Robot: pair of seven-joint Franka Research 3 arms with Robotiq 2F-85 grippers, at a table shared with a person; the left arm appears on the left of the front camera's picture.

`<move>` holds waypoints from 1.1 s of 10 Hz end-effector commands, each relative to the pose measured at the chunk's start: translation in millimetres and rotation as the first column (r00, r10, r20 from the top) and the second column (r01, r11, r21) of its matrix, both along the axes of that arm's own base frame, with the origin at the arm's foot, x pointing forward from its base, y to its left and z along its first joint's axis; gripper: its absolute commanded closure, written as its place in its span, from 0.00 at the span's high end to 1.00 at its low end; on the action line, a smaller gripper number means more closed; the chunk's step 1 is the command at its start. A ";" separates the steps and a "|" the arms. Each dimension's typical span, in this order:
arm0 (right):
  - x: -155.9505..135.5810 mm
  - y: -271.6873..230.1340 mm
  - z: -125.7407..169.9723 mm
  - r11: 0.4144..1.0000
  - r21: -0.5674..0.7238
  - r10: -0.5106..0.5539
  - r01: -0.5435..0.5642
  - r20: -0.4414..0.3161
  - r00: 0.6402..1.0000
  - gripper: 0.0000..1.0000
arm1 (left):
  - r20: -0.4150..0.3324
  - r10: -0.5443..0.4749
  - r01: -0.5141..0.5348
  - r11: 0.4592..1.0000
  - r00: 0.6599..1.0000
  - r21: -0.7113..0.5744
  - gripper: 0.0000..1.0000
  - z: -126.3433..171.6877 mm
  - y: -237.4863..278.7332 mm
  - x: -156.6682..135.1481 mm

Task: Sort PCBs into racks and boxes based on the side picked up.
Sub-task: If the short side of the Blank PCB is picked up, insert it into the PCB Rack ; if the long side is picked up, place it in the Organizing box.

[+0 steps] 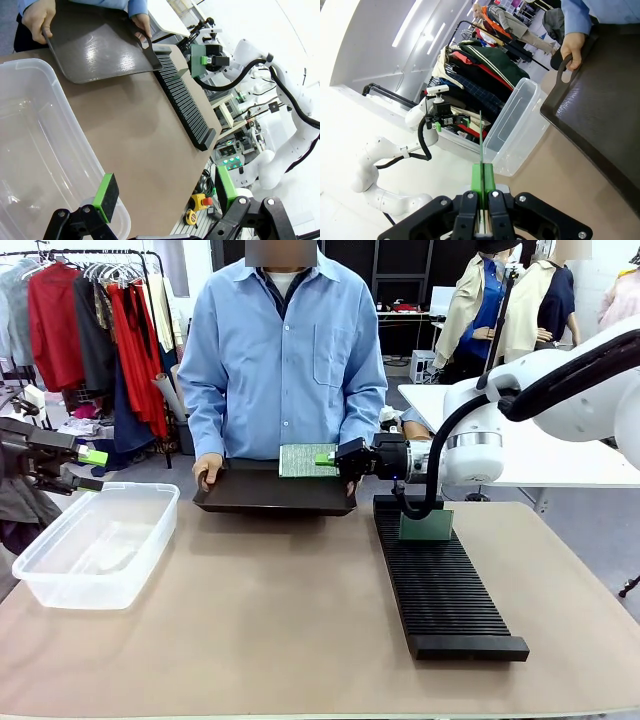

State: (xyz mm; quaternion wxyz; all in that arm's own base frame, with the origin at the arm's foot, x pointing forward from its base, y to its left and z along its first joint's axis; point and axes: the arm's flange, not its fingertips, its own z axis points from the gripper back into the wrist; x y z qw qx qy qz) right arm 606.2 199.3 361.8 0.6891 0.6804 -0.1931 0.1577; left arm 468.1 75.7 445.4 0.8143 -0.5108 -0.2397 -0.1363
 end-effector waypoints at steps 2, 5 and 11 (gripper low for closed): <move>-4.0 -7.6 9.5 0.999 0.040 -0.023 0.024 -0.027 0.999 0.00 | 0.000 -0.002 0.002 1.000 1.000 -0.001 1.00 2.2 0.0 -0.7; -12.6 -32.0 23.8 0.999 0.030 -0.011 0.010 0.008 1.000 0.00 | 0.000 -0.002 0.002 1.000 1.000 -0.001 1.00 2.2 0.0 -0.7; -57.7 -144.0 70.6 0.997 -0.020 0.079 -0.076 0.183 0.980 0.00 | 0.000 -0.002 0.002 1.000 1.000 -0.001 1.00 2.2 0.0 -0.7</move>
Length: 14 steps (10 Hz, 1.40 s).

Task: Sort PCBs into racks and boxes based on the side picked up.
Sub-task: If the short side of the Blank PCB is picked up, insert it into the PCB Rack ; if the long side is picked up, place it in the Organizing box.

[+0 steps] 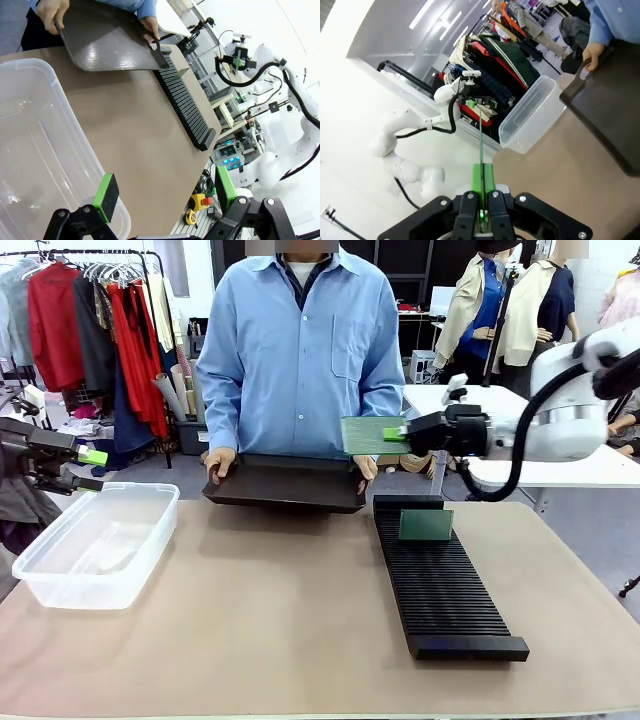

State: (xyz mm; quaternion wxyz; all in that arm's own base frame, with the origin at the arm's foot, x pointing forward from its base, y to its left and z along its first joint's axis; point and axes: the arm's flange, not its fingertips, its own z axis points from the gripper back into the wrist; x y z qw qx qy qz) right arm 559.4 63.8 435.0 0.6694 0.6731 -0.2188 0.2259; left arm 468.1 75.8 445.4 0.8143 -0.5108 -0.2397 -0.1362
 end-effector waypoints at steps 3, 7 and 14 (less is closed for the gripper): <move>-38.5 -56.0 0.0 1.000 -0.011 0.026 -0.025 0.126 0.992 0.00 | 0.000 -0.002 0.002 1.000 1.000 -0.001 1.00 2.3 -0.1 -0.7; -74.6 -104.6 -27.0 0.997 0.076 0.005 -0.029 0.298 0.955 0.00 | 0.000 -0.002 0.002 1.000 1.000 -0.001 1.00 2.3 -0.1 -0.7; -88.9 -138.3 -111.4 0.999 0.049 -0.018 -0.017 0.639 0.769 0.00 | 0.000 -0.002 0.002 1.000 1.000 -0.001 1.00 2.3 -0.1 -0.7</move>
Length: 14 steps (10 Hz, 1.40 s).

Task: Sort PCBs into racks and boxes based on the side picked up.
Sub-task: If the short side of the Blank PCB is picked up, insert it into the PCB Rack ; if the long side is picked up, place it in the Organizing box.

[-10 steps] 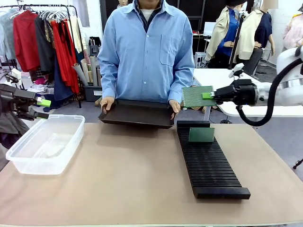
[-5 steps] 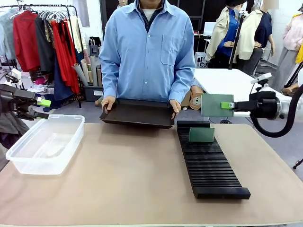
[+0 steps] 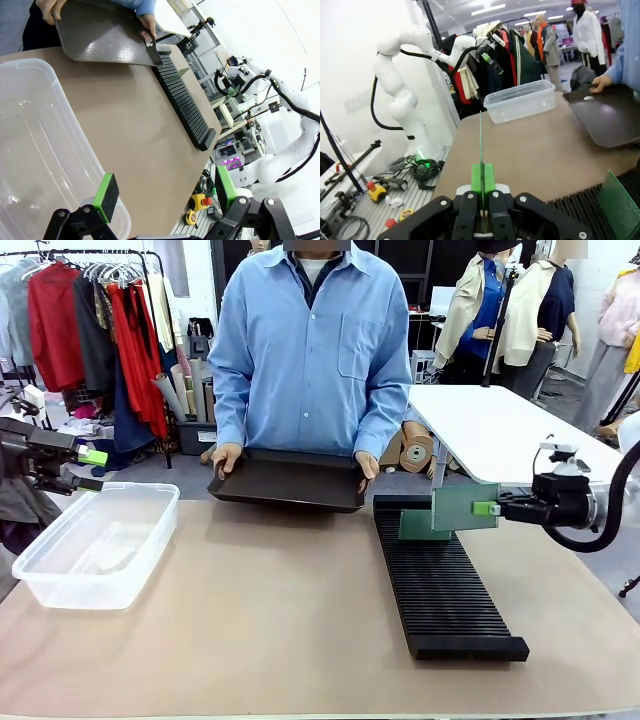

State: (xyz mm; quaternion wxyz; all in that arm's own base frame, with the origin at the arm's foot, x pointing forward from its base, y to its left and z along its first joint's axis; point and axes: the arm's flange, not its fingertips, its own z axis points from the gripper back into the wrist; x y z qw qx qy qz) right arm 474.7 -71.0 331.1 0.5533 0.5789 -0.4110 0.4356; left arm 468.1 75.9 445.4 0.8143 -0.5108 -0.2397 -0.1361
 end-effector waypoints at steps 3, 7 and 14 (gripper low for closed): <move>-5.0 -14.3 -39.9 0.995 0.049 -0.092 0.087 0.098 0.991 0.00 | 0.000 -0.002 0.002 1.000 1.000 -0.001 1.00 2.3 -0.2 -0.7; -4.5 -12.7 -71.3 0.995 0.026 -0.102 0.099 0.175 0.979 0.00 | 0.000 -0.002 0.002 1.000 1.000 -0.001 1.00 2.3 -0.2 -0.7; -7.9 1.8 -110.9 0.997 0.031 -0.078 0.074 0.150 0.986 0.00 | 0.000 -0.002 0.002 1.000 1.000 -0.001 1.00 2.3 -0.2 -0.7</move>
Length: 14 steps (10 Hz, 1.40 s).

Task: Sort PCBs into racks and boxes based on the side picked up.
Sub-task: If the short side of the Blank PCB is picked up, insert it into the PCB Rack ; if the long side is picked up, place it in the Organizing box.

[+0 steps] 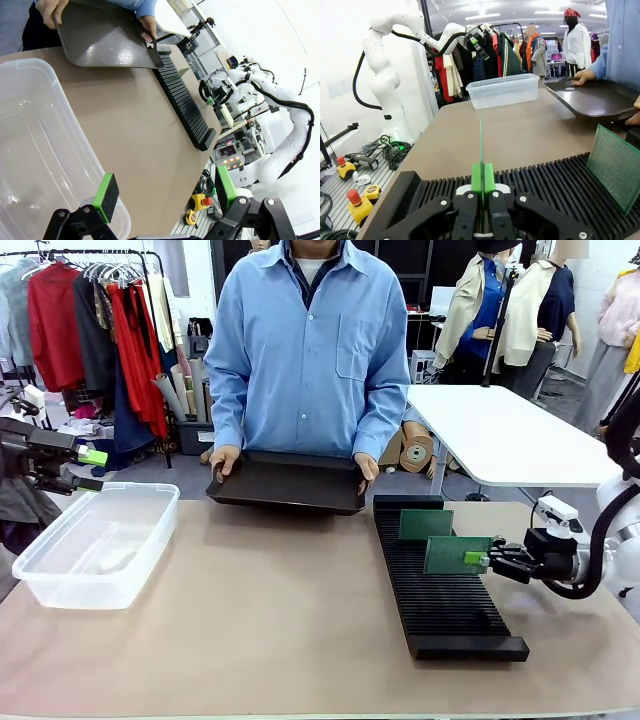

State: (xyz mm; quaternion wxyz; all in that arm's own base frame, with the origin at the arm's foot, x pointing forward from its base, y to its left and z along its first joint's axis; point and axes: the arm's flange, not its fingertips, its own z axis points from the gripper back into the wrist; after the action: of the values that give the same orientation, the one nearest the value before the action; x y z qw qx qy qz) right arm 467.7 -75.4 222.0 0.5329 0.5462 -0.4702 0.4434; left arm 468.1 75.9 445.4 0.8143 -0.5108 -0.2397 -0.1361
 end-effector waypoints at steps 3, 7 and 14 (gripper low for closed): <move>0.5 10.4 -10.3 1.000 -0.007 -0.013 0.013 0.029 0.999 0.00 | 0.000 -0.002 0.002 1.000 1.000 -0.001 1.00 2.3 -0.2 -0.7; 4.4 10.0 -20.1 0.999 -0.035 -0.021 0.022 0.014 1.000 0.00 | 0.000 -0.002 0.002 1.000 1.000 -0.001 1.00 2.3 -0.2 -0.7; 2.3 5.1 -20.3 0.999 -0.045 -0.011 0.010 -0.017 1.000 0.00 | 0.000 -0.002 0.002 1.000 1.000 -0.001 1.00 2.3 -0.2 -0.7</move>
State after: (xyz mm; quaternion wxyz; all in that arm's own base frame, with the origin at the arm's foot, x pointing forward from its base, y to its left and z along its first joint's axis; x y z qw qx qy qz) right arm 469.9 -70.8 200.4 0.5540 0.5344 -0.4562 0.4465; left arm 468.1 75.9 445.4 0.8143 -0.5108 -0.2397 -0.1361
